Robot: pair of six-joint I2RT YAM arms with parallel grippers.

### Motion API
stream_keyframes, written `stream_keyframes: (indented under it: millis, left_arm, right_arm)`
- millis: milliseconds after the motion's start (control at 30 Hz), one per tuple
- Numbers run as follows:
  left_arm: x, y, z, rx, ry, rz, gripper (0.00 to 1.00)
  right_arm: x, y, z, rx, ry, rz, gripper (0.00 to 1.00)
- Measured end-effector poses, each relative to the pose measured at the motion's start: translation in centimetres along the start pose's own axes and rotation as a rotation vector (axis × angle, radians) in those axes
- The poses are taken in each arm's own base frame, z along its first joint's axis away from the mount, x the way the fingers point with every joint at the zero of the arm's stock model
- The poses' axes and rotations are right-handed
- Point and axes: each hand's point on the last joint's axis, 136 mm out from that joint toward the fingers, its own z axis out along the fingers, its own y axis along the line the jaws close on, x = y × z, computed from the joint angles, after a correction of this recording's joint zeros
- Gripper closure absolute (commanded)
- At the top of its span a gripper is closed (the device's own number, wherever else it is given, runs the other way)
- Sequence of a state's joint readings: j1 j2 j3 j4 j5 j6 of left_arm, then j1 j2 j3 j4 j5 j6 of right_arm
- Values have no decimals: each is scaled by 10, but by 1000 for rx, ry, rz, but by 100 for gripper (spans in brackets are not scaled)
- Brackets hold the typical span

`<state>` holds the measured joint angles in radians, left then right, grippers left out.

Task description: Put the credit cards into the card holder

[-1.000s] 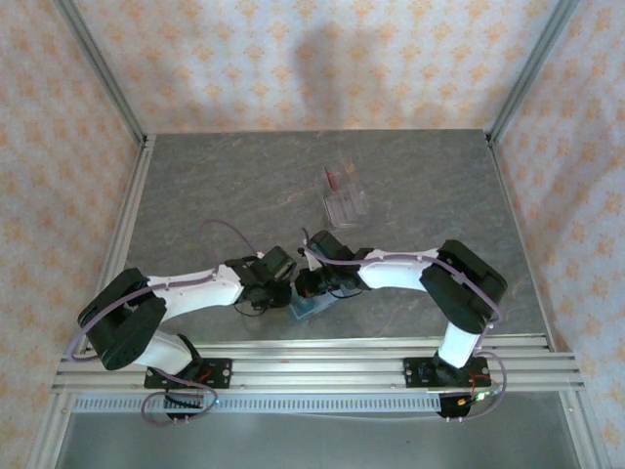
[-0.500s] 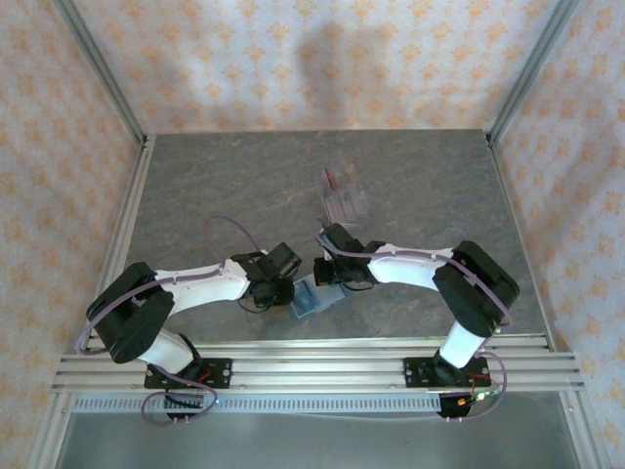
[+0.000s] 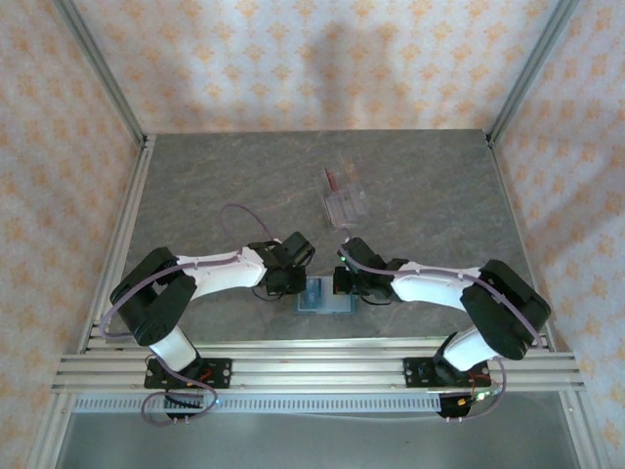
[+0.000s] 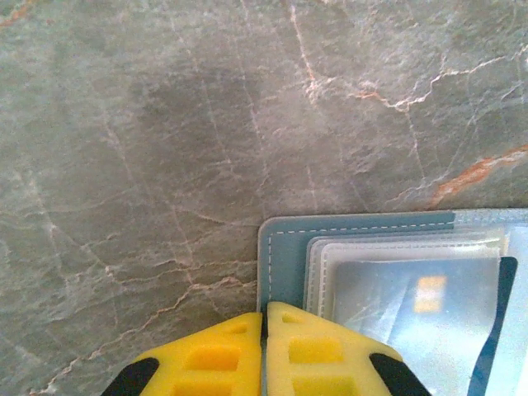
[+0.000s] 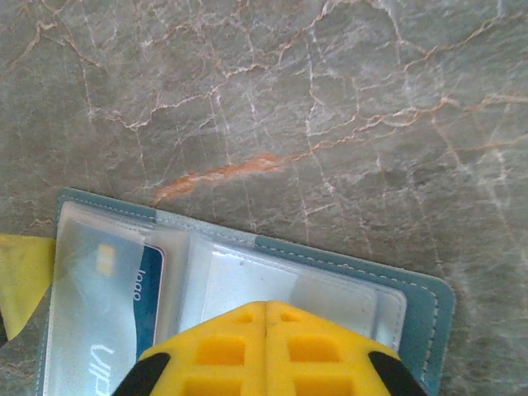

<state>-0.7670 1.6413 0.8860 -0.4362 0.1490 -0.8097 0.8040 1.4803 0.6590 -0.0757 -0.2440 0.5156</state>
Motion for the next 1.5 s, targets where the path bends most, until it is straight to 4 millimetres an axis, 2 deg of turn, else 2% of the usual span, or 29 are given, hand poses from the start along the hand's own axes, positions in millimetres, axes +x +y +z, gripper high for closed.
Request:
stream_keyframes:
  millis: [167,300,600,933,1233,1500]
  left_arm:
    - [0,0,1,2,-2,-1,91]
    - [1,1,1,10,-8,-1,91]
    - [0,0,1,13,-11,-3,92]
    - [1,1,1,15,-12,-4,92]
    - [1,1,2,16,-12,-4,92]
    - [1,1,2,16,-13,-4,92]
  right_arm:
    - [-20,13,-10,4,-23,-48,85]
    - [-32,20,-15,9,-46,-88,77]
    - [-18,6,-7,65,17,-124,72]
    - [-5,4,0,106,40,-170,72]
    - [4,-8,1,177,40,-197,71]
    - [5,-11,4,204,33,-212,70]
